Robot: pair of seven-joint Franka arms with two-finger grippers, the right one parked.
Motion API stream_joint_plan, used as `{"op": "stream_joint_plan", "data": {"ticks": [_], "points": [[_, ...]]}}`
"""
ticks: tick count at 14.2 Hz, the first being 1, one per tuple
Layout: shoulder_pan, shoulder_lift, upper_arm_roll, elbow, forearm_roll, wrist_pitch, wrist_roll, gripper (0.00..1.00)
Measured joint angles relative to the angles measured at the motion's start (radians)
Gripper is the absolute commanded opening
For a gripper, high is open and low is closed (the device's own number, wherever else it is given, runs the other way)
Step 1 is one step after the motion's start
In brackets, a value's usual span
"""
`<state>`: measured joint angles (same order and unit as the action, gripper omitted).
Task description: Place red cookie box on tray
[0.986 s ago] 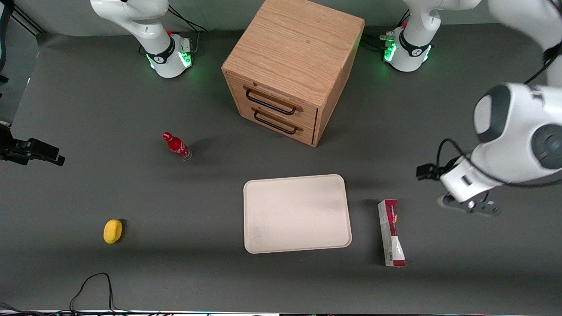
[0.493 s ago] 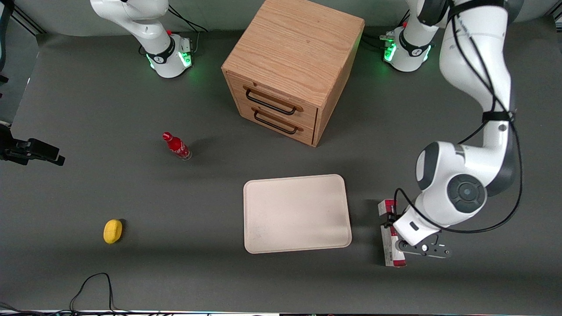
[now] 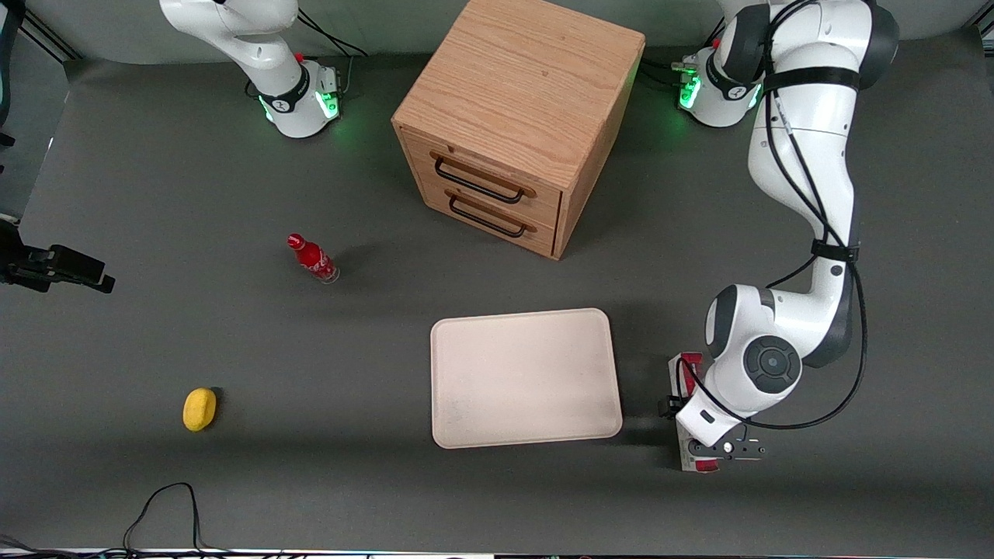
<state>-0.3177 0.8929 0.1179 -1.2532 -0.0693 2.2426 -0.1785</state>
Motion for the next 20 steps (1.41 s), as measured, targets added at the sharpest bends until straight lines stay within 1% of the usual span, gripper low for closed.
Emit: {"op": "stream_joint_plan", "data": {"ticks": [4, 6, 11, 13, 15, 18, 20], "points": [[0.000, -0.007, 0.009, 0.006, 0.000, 0.000, -0.002, 0.00], [0.002, -0.042, 0.013, 0.011, 0.000, -0.025, -0.001, 0.00], [0.016, -0.230, 0.011, 0.066, 0.001, -0.326, 0.016, 0.00], [0.015, -0.281, -0.017, 0.100, 0.000, -0.427, 0.017, 0.00], [0.013, -0.295, -0.066, 0.153, -0.002, -0.471, 0.015, 0.00], [0.009, -0.279, -0.154, 0.175, -0.017, -0.434, -0.079, 0.00], [0.000, -0.239, -0.202, 0.175, -0.021, -0.375, -0.166, 0.00]]}}
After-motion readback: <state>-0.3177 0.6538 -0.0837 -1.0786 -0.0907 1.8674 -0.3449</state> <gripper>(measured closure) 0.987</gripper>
